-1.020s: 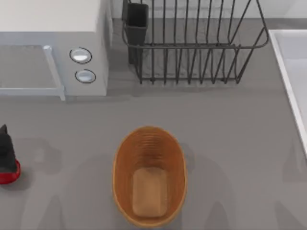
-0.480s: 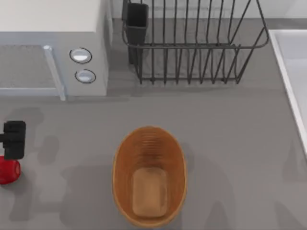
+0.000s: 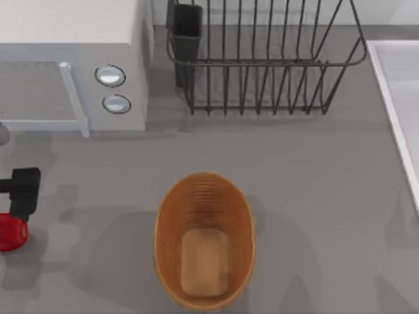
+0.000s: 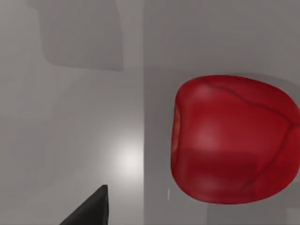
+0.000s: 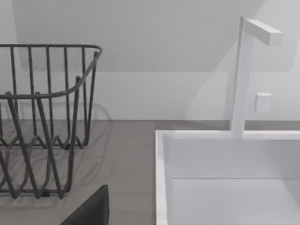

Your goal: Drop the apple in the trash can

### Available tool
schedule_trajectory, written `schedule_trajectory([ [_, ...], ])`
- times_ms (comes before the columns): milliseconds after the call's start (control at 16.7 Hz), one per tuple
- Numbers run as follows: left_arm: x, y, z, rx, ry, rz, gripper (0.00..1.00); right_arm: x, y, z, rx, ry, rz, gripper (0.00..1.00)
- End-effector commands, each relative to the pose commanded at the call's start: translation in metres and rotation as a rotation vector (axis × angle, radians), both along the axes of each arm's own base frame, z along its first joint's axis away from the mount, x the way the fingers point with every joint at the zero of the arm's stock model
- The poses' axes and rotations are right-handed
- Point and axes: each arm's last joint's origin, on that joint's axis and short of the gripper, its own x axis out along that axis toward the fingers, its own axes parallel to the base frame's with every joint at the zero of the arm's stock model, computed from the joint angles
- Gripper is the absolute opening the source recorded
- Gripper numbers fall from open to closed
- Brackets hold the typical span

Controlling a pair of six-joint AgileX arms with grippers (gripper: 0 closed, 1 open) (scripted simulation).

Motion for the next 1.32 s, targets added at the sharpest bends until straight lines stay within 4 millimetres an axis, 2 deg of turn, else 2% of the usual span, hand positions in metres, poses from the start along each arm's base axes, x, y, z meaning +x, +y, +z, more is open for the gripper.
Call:
schedule_trajectory([
  [240, 0.0, -0.001, -0.001, 0.0, 0.0, -0.004, 1.0, 0.0, 0.0, 0.0, 0.0, 0.0, 0.0, 1.0],
  [360, 0.001, -0.001, -0.012, 0.0, 0.007, 0.0, 1.0, 0.0, 0.0, 0.0, 0.0, 0.0, 0.0, 1.0],
  [720, 0.007, -0.001, -0.063, 0.001, -0.008, 0.0, 1.0, 0.0, 0.0, 0.0, 0.0, 0.0, 0.0, 1.0],
  [1020, 0.006, -0.001, -0.07, 0.0, 0.0, 0.0, 1.0, 0.0, 0.0, 0.0, 0.0, 0.0, 0.0, 1.0],
  [1320, 0.006, -0.001, -0.07, 0.0, 0.0, 0.0, 0.62, 0.0, 0.0, 0.0, 0.0, 0.0, 0.0, 1.0],
])
